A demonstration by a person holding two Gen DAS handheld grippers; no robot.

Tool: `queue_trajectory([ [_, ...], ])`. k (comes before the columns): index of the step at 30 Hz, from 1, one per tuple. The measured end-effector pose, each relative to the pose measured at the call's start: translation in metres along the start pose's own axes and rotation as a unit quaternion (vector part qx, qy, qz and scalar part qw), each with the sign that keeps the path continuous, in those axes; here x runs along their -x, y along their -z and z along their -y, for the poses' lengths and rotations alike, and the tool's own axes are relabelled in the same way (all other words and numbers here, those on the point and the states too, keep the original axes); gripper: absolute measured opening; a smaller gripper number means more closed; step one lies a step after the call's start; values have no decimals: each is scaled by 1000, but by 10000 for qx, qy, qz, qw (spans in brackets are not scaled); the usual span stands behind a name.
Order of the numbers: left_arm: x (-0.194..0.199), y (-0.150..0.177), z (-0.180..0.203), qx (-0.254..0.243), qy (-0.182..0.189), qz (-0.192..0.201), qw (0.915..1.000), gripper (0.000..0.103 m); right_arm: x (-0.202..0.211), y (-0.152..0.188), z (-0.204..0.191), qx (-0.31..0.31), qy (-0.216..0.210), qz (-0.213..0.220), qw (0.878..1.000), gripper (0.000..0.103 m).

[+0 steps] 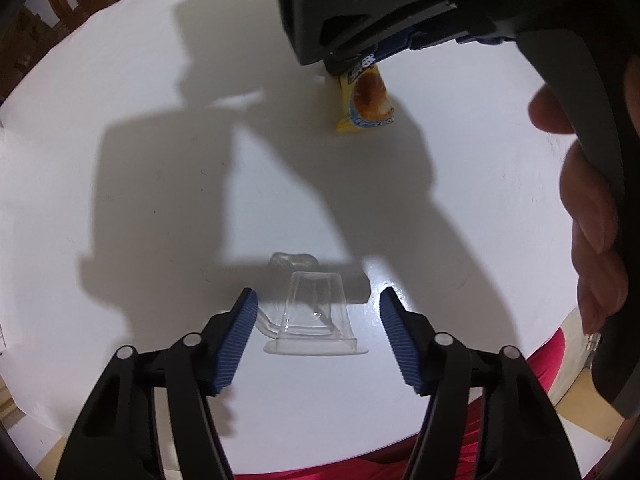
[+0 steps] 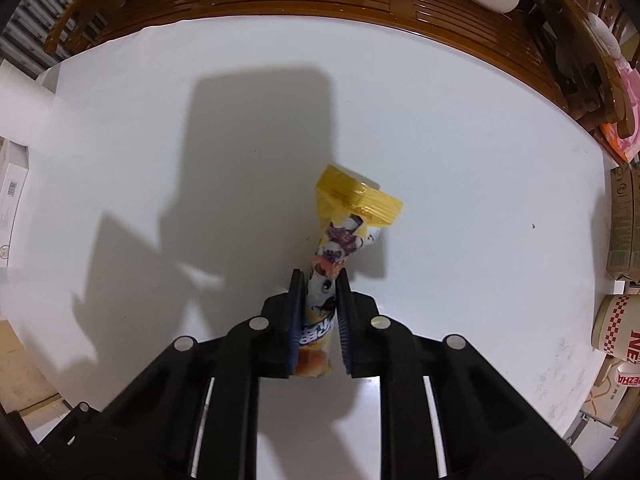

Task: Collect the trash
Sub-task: 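Grip the yellow snack wrapper with right tool while left tool reaches the clear plastic tray, then grip the clear plastic tray with left tool while right tool lifts the wrapper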

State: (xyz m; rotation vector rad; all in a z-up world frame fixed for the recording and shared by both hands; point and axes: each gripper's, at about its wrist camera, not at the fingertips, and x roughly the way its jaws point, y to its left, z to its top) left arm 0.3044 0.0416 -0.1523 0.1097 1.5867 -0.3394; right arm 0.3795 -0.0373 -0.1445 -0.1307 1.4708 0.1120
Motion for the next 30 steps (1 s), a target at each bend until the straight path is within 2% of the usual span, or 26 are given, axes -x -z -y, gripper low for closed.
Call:
queue_trajectory([
  [1,0,0,-1,22,8,15,10000,58,0,-2,1,-29,-27,7,10000,15],
  [3,1,2,-2,69,26,30,10000,48,0,-5,2,-124,-146,25,9998,14],
  [5,2,2,-4,138,99,43,9998,43,2,-3,9,-129,-198,27,9997,14],
  [7,2,3,-6,173,176,40,9997,43,3,0,11,-144,-264,25,9995,13],
  [14,7,7,-4,114,105,128,9998,43,8,2,20,-46,-304,87,9995,13],
  [15,1,23,-4,113,102,158,9998,42,7,1,18,-50,-266,131,9995,13],
  [24,19,36,-13,190,-8,420,9989,42,50,22,32,-37,-232,539,9983,12],
  [26,37,19,5,232,-7,459,9987,42,63,27,36,-15,-226,657,9976,12],
  [30,53,33,8,220,-50,607,9979,42,82,41,45,44,-259,816,9963,12],
])
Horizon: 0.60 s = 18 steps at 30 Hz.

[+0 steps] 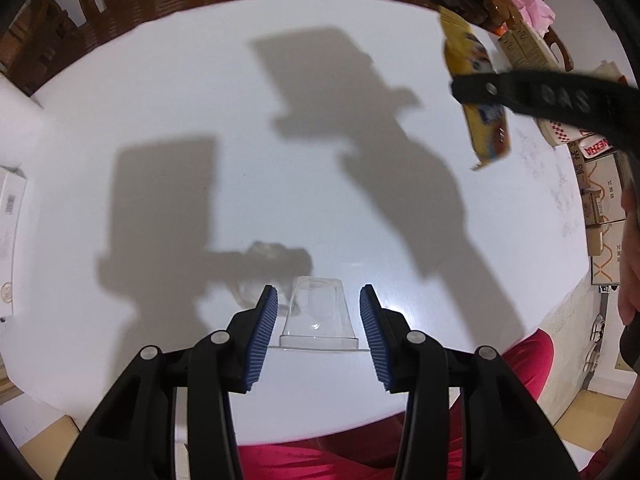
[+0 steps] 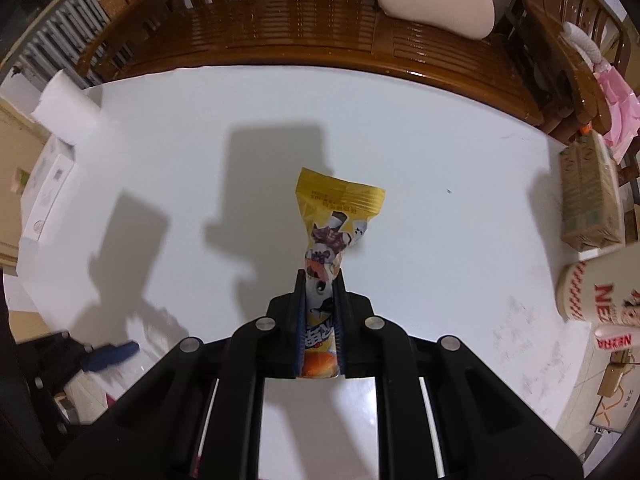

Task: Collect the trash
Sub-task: 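Grip the clear plastic tray with left tool while right tool lifts the wrapper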

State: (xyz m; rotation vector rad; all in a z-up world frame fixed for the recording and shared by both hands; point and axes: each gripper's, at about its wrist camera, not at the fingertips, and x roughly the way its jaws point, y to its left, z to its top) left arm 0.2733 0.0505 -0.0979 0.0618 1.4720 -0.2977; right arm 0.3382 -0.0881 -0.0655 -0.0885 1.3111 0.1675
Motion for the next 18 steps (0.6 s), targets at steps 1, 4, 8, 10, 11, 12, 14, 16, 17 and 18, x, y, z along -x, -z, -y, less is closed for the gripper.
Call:
queue_trajectory([
  [1,6,4,2,-19,-10,46,10000,42,5,1,2,18,0,45,10000,12],
  [4,23,14,8,-84,-49,204,9997,42,27,23,0,110,23,181,9998,12],
  [8,45,33,24,-169,-71,404,9990,42,55,49,-7,208,-51,376,9991,12],
  [10,57,42,32,-235,-121,522,9983,42,67,61,-10,286,-80,468,9985,12],
  [11,63,49,36,-262,-137,575,9979,42,76,69,-14,344,-80,542,9979,12],
  [12,62,57,40,-288,-129,605,9977,42,82,76,-17,392,-81,588,9975,12],
  [14,67,65,47,-336,-139,677,9970,42,95,90,-22,491,-65,691,9964,12],
  [16,75,75,50,-340,-152,742,9965,42,102,103,-27,553,-92,751,9956,12],
  [17,75,78,53,-341,-146,758,9964,42,105,109,-30,586,-109,781,9952,12],
  [18,77,84,55,-328,-138,783,9963,42,109,119,-32,624,-132,835,9945,12],
])
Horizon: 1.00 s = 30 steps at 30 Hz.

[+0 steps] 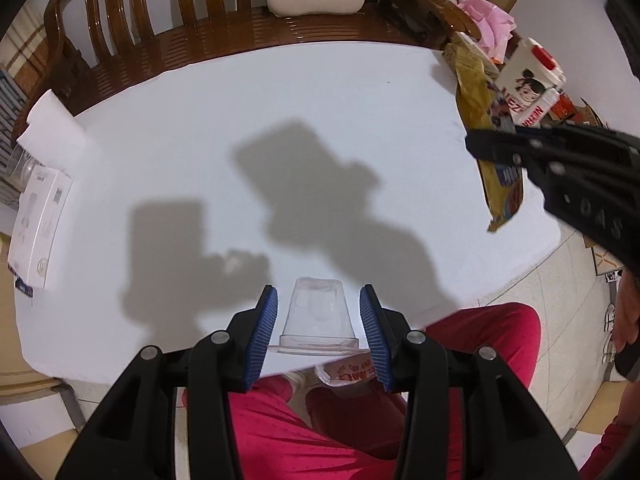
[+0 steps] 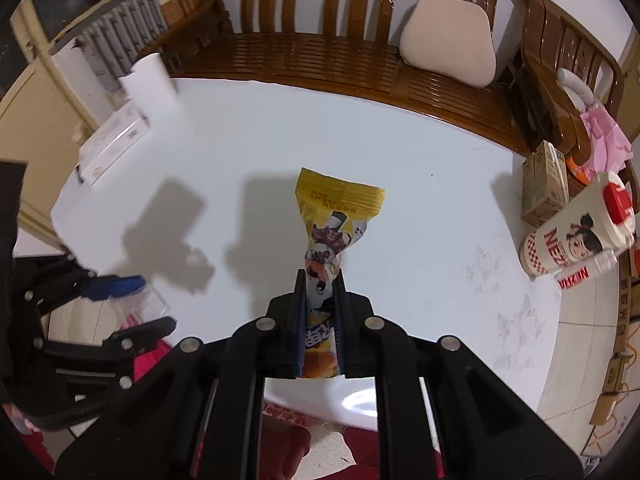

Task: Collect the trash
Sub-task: 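Grip the clear plastic tray with left tool while right tool lifts the wrapper, then carry the clear tray with left tool while right tool carries the wrapper to the bag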

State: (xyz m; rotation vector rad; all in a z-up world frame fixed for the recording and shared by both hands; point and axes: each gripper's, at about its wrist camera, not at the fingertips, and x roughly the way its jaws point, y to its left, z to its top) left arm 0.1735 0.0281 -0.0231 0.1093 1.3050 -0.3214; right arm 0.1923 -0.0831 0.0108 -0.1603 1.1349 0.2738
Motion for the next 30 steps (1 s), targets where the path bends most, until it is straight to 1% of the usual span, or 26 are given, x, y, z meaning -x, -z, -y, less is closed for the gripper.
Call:
queue_trajectory([
  [2,8,9,0,-5,14,38,10000,42,8,16,-11,132,-71,41,9999,12],
  [3,8,10,-10,-13,29,56,10000,42,9,20,-14,172,-84,50,9998,12],
  [7,8,33,-1,-26,78,78,9999,42,14,54,-30,370,-128,64,9992,12],
  [11,2,54,8,-58,133,59,9999,42,15,84,-40,442,-149,36,9989,12],
  [15,-10,73,17,-103,148,64,9998,42,11,108,-45,519,-105,-4,9986,12],
  [19,-29,89,23,-100,208,-87,9997,42,4,134,-47,505,-196,-95,9985,12],
  [23,-47,107,28,-120,191,-124,9997,42,-7,159,-49,444,-261,-203,9985,12],
  [28,-62,123,32,-132,301,-128,9994,42,-19,186,-53,396,-264,-269,9985,12],
  [30,-68,127,35,-152,280,-134,9994,42,-24,194,-55,377,-280,-302,9984,12],
])
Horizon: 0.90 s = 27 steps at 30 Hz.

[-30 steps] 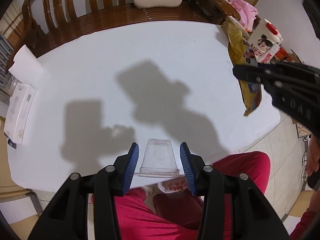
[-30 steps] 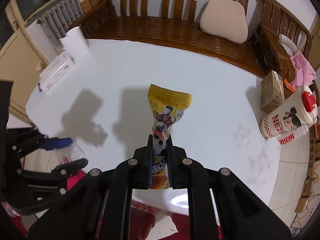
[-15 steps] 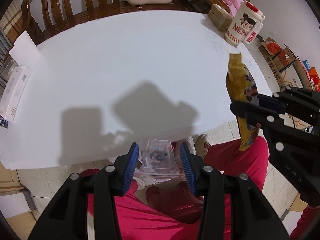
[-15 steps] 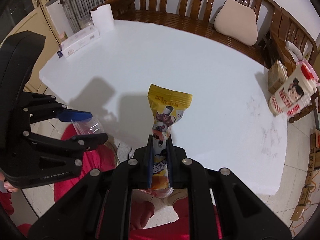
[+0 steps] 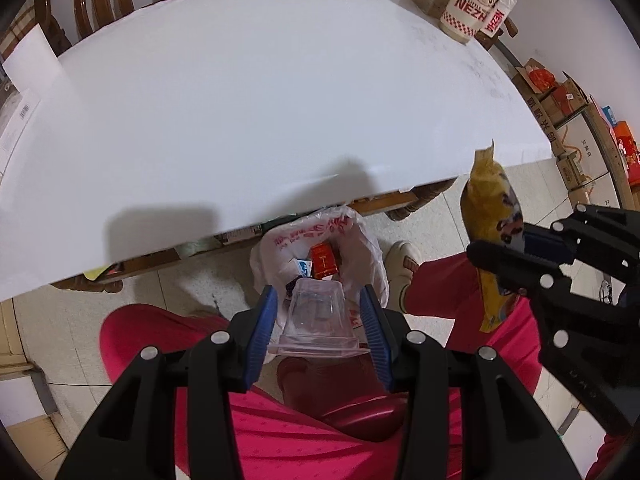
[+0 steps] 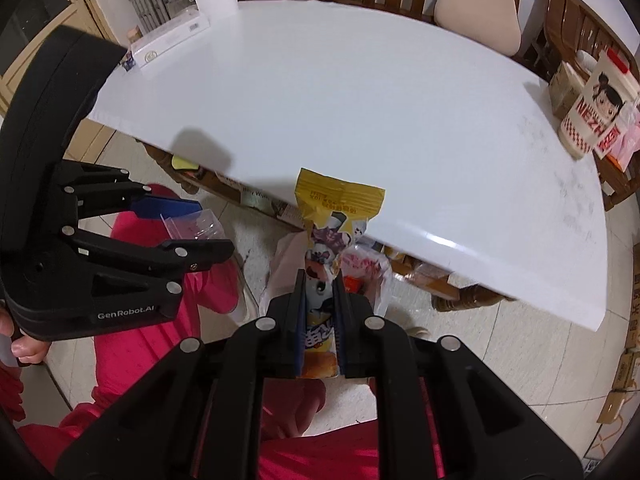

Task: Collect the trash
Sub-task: 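Carry the clear tray with left tool while right tool carries the wrapper to the bag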

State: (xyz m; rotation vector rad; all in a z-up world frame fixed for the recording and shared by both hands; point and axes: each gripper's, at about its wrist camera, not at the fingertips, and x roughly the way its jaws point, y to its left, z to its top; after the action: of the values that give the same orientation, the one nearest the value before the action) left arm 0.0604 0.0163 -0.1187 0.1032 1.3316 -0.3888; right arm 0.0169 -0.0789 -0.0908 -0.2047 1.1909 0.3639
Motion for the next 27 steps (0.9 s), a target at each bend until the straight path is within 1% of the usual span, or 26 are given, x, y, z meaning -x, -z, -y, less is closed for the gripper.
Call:
queue_trajectory([
  [3,-8,7,4,-72,2,-20,10000,42,-7,6,-1,-68,-91,-41,9999,12],
  [8,-21,17,7,-102,10,-52,9999,42,-19,17,0,-111,-80,-57,9999,12],
  [21,-77,35,7,-8,102,-454,9989,42,-65,38,8,-361,-54,-281,9989,12],
  [27,-101,37,4,35,140,-615,9980,42,-93,51,15,-556,-118,-482,9972,12],
])
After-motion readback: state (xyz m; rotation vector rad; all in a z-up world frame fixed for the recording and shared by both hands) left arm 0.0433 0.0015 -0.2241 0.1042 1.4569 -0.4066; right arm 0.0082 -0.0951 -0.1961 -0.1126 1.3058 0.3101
